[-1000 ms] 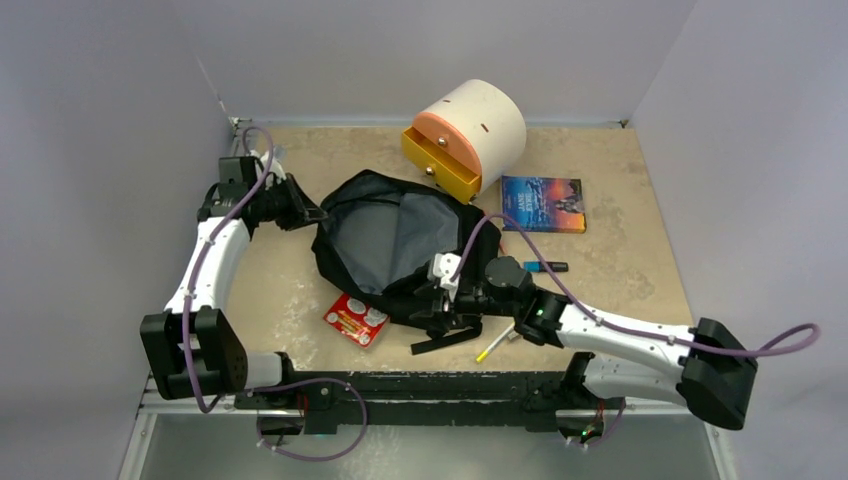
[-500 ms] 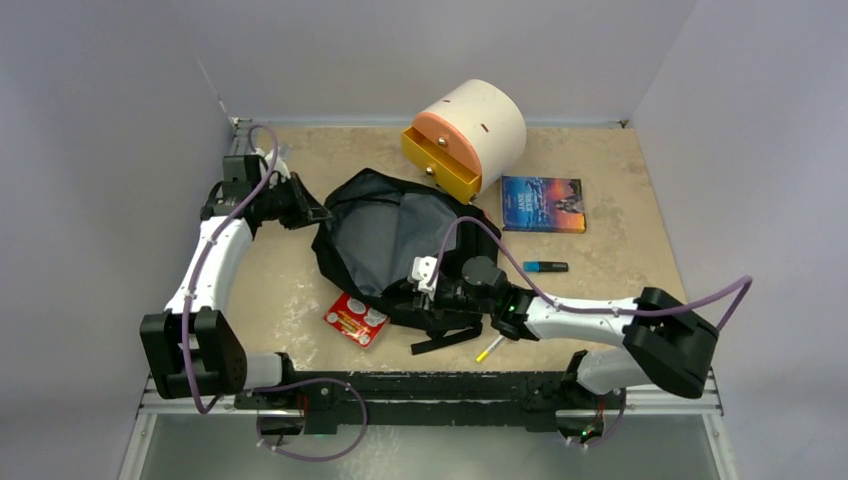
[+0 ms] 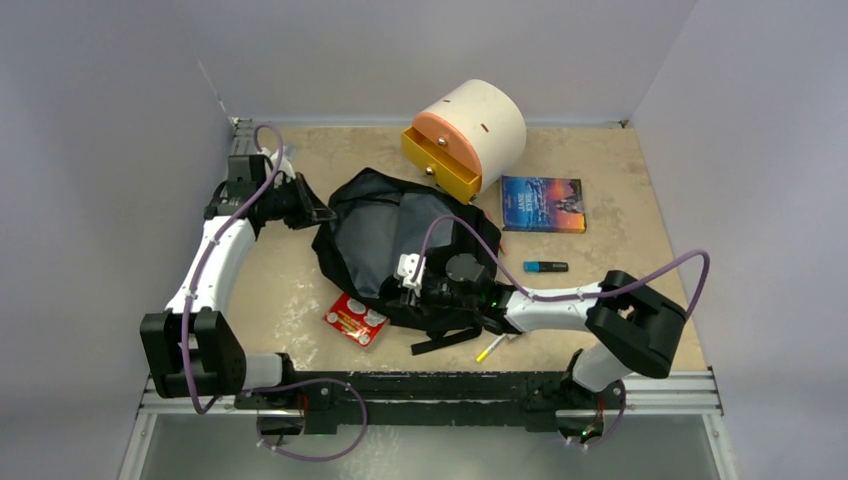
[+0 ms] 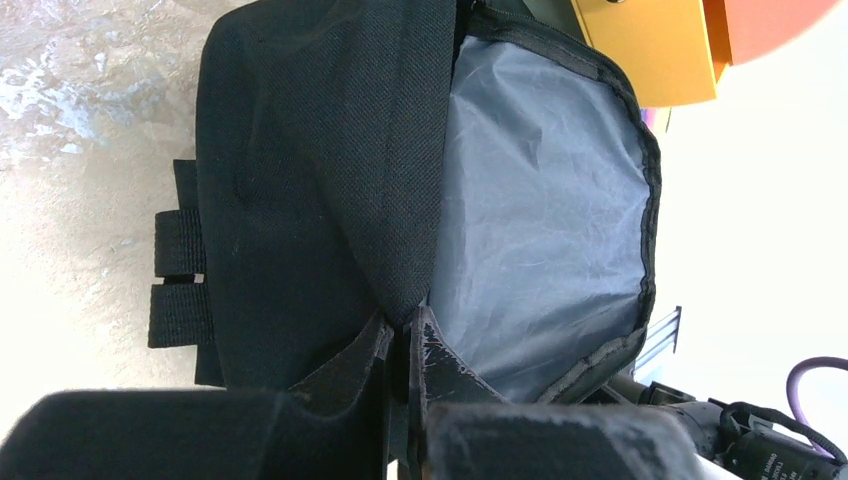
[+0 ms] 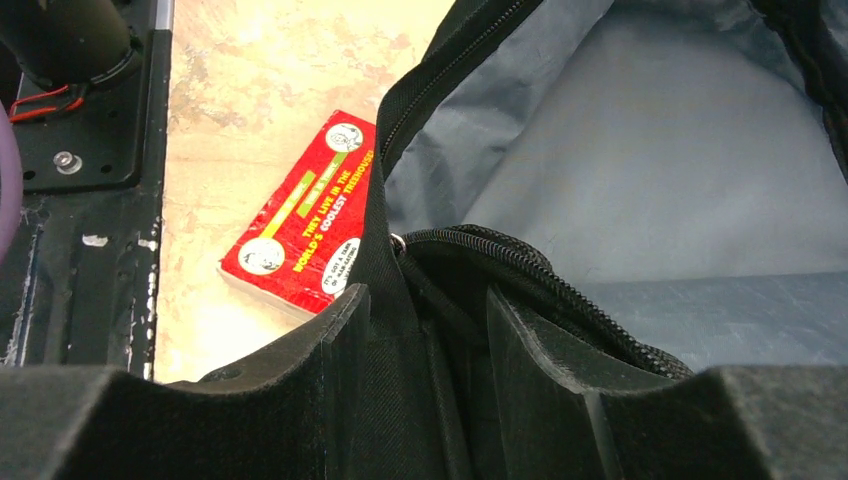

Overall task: Pack the student bag
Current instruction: Adjust the student bag at the center of the board.

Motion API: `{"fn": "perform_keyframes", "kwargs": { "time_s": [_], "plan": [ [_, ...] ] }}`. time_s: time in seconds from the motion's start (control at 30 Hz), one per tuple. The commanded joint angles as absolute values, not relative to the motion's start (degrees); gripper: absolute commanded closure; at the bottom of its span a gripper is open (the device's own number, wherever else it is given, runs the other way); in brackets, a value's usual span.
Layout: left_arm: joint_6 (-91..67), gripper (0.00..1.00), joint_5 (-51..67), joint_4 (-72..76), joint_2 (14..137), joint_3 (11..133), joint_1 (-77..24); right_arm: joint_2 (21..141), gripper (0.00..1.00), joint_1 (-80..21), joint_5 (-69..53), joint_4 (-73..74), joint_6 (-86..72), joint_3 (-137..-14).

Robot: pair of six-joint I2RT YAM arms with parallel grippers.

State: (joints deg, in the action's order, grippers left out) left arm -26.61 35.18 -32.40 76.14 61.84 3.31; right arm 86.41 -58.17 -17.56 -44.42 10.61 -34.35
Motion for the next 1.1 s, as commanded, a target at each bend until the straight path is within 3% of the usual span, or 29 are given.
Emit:
{"fn": "perform_keyframes", "kwargs": {
  "time_s": [0.0, 0.2, 0.3, 0.5, 0.73, 1.07],
  "plan": [
    [-27.67, 1.00, 37.30, -29.56, 75.49, 64.15, 2.34, 88.11, 0.49, -58.55, -19.04, -47.48, 12.38, -37.93],
    [-27.69, 1.00, 37.35, -29.62, 75.58, 64.58, 1.94, 91.27, 0.49, -58.49, -22.06, -45.68, 13.39, -39.70],
    [-27.60, 1.00, 37.39, -29.70, 75.50, 64.85, 1.68, 93.03, 0.54, -58.45, -23.39, -44.22, 14.11, -40.85],
    [-27.32, 1.00, 37.26, -29.97, 75.41, 65.20, 1.55, 93.99, 0.78, -58.41, -23.47, -42.96, 14.30, -41.61],
    [-26.69, 1.00, 36.15, -30.47, 75.67, 65.78, 1.50, 91.19, 0.99, -58.45, -21.47, -41.22, 14.26, -40.14],
    [-27.15, 1.00, 28.67, -31.91, 76.65, 67.09, 1.60, 82.88, 1.00, -58.45, -15.34, -35.88, 12.47, -35.95]
  ]
}}
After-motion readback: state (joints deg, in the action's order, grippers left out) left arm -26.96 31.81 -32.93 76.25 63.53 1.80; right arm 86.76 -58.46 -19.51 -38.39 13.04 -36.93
